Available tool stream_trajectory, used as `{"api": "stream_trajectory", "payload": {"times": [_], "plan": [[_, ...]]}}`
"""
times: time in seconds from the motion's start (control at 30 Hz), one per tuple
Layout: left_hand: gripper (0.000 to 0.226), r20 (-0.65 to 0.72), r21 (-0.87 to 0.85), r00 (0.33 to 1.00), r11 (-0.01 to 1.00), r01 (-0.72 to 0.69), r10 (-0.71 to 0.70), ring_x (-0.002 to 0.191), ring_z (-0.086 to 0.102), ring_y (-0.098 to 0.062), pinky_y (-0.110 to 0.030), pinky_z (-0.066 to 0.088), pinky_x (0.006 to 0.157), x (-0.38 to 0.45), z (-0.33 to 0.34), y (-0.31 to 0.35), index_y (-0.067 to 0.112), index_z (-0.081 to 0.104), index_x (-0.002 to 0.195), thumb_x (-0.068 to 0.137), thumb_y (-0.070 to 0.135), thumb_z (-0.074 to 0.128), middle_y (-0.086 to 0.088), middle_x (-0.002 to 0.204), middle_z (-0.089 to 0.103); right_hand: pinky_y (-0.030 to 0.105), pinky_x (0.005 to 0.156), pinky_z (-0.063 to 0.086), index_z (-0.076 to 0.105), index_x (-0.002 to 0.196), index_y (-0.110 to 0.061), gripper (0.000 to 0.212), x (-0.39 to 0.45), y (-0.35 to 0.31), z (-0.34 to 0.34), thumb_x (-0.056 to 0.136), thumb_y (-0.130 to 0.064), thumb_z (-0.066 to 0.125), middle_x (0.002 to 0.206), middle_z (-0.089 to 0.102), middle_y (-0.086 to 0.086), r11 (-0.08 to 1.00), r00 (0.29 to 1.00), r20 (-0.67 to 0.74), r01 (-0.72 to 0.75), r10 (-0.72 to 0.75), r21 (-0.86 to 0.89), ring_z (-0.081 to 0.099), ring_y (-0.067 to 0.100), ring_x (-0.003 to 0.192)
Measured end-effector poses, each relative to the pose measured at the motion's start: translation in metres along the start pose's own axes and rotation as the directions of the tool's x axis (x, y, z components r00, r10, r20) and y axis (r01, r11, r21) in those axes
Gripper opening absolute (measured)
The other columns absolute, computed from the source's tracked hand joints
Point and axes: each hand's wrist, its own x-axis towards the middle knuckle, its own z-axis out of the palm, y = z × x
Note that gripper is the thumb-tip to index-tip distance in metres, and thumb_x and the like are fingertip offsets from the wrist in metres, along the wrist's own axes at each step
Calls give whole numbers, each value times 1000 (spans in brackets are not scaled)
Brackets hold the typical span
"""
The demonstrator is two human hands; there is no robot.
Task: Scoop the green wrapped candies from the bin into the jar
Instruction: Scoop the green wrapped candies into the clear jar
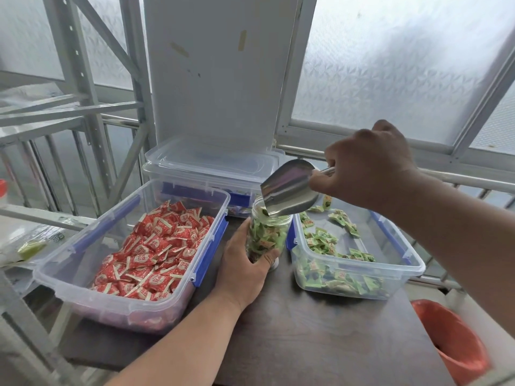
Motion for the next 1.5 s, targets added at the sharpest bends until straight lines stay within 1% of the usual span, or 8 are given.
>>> {"api": "stream_trajectory", "payload": {"times": [0.23, 0.37, 0.5, 0.83, 1.07, 1.2, 1.4, 1.5], "plan": [[72, -5, 5, 1000, 1000, -2, 2, 128, 63, 5, -31, 54, 114, 0, 0, 1, 55, 52, 150, 90, 40, 90, 27, 137, 67, 35, 76, 45, 57, 51, -19, 50, -4, 2, 6, 76, -62, 49, 46, 49, -6, 1000, 999, 51, 5, -6, 12, 46, 15, 47], [74, 11, 4, 1000, 1000, 1, -1, 130, 62, 3, -32, 53, 115, 0, 0, -1, 54, 51, 153, 91, 44, 89, 27, 140, 66, 26, 55, 41, 63, 55, -15, 60, -7, 12, 21, 75, -69, 48, 53, 57, -2, 971, 982, 116, -166, 148, 171, 55, 21, 52], [81, 21, 5, 1000, 1000, 7, -8, 134, 61, -1, -38, 52, 118, 1, 0, -3, 47, 48, 160, 90, 49, 89, 24, 145, 64, 27, 52, 44, 68, 57, -14, 71, -14, 30, 47, 72, -77, 40, 54, 64, 0, 830, 874, 337, -455, 349, 321, 61, 23, 57], [69, 0, -24, 999, 999, -34, 34, 127, 64, 7, -21, 51, 107, 1, 0, -3, 82, 45, 132, 85, 56, 88, 31, 134, 69, 34, 65, 57, 74, 74, -12, 57, -58, 50, 118, 73, -67, 57, 72, 73, 9, 551, 584, 685, -775, 436, 310, 69, 25, 67], [75, 0, -16, 1000, 1000, -13, 13, 127, 61, 13, -19, 49, 108, 1, 1, -6, 65, 49, 146, 83, 59, 89, 28, 138, 68, 24, 45, 45, 66, 68, -13, 39, -55, 49, 126, 77, -51, 66, 63, 67, 3, 779, 594, 704, -620, 388, 93, 65, 18, 57], [89, 4, -10, 1000, 1000, -6, 6, 130, 59, 13, -18, 47, 111, 1, 2, -8, 52, 49, 157, 78, 69, 85, 28, 143, 66, 26, 53, 46, 66, 75, -10, 33, -44, 39, 129, 90, -39, 60, 76, 65, 4, 871, 629, 716, -488, 303, 60, 63, 19, 67], [78, -9, -11, 1000, 1000, 16, -16, 131, 60, 14, -16, 48, 109, 1, 2, -4, 73, 45, 143, 76, 71, 84, 33, 142, 65, 39, 81, 59, 60, 79, -11, 32, -16, 20, 141, 91, -39, 64, 91, 66, 3, 891, 655, 707, -446, 267, 77, 61, 26, 86], [79, -4, -10, 1000, 1000, 21, -22, 131, 60, 12, -22, 50, 112, 2, 2, -7, 69, 48, 147, 77, 68, 86, 32, 142, 66, 35, 77, 54, 59, 95, -11, 17, -30, 2, 164, 96, -27, 54, 90, 58, 4, 879, 664, 709, -457, 235, 136, 55, 27, 84]]}}
